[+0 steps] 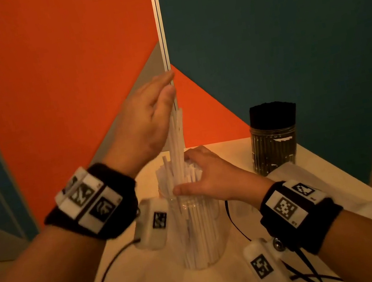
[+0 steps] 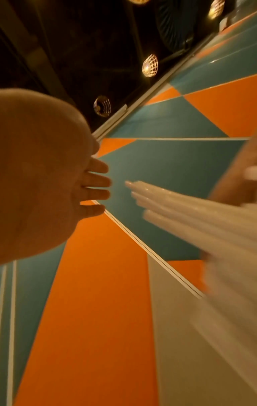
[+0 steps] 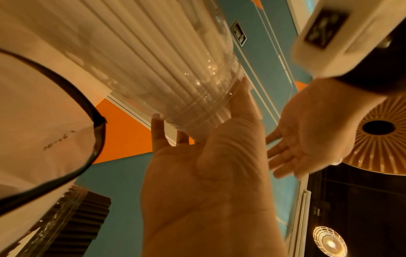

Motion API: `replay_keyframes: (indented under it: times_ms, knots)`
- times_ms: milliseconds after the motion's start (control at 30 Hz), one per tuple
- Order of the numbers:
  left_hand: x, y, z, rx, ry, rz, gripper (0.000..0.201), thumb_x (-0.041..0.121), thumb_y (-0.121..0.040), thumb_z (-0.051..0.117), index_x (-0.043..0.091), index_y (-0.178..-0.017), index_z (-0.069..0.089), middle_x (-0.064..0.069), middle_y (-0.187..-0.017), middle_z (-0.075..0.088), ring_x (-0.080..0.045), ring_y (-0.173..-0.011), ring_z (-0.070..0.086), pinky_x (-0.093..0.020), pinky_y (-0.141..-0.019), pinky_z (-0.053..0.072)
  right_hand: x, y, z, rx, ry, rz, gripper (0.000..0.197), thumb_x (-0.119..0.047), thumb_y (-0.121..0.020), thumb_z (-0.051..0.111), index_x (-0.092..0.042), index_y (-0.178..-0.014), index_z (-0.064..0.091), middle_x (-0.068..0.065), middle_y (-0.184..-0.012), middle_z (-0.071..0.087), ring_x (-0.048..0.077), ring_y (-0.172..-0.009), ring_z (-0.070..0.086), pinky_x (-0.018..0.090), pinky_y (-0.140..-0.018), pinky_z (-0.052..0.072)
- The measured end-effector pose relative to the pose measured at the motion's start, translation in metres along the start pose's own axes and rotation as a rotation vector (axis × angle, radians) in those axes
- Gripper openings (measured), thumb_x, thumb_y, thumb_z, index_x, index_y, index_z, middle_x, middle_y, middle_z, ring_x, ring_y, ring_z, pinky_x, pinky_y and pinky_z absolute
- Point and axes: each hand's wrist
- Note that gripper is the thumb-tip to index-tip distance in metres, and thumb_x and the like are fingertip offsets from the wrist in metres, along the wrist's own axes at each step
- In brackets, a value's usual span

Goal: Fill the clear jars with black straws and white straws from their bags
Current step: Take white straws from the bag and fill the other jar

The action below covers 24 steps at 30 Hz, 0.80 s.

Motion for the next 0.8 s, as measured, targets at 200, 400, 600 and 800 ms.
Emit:
replay_keyframes:
  times_ms: [200, 400, 600, 800]
  knots:
    - [-0.003, 0.035, 0.022, -0.373, -0.215, 0.04, 0.044, 0.037, -0.104, 0.037, 0.017, -0.134, 0.061, -0.001, -0.137, 0.061, -0.018, -0.126, 0.056, -0.029, -0.104, 0.042, -0.003, 0.004, 0.0, 0.018, -0.069, -0.073, 0.069, -0.047, -0.076, 0.083, -0.025, -0.134, 0.054, -0.004, -0.13, 0.05, 0.016, -0.126, 0.049, 0.035, -0.106, 0.042]
    - [-0.021, 0.126, 0.036, -0.275, -0.39, 0.174, 0.048, 0.038, -0.104, 0.035, 0.012, -0.14, 0.054, -0.007, -0.144, 0.053, -0.018, -0.134, 0.047, -0.036, -0.115, 0.033, 0.01, 0.004, 0.002, 0.006, -0.224, -0.024, 0.089, -0.023, -0.073, 0.087, -0.025, -0.148, 0.041, -0.003, -0.146, 0.047, 0.01, -0.13, 0.048, 0.027, -0.11, 0.041]
    - [-0.024, 0.126, 0.034, -0.297, -0.451, 0.223, 0.051, 0.041, -0.102, 0.038, 0.008, -0.138, 0.056, -0.01, -0.139, 0.057, -0.024, -0.13, 0.052, -0.035, -0.114, 0.033, 0.006, 0.012, -0.001, -0.021, -0.305, 0.013, 0.113, -0.013, -0.073, 0.089, -0.027, -0.16, 0.017, -0.002, -0.157, 0.034, 0.008, -0.14, 0.037, 0.022, -0.114, 0.034]
    - [-0.003, 0.111, 0.029, -0.301, -0.526, 0.224, 0.054, 0.046, -0.101, 0.033, 0.013, -0.14, 0.052, -0.01, -0.148, 0.048, -0.025, -0.135, 0.046, -0.048, -0.113, 0.029, 0.003, 0.044, -0.034, -0.093, -0.053, 0.057, 0.126, -0.039, -0.07, 0.091, -0.027, -0.161, 0.004, -0.003, -0.167, 0.016, 0.009, -0.149, 0.019, 0.028, -0.12, 0.024]
Point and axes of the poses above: each hand's wrist, its own y-axis away from the middle knuckle, its own z-axis out of the palm, x = y × z
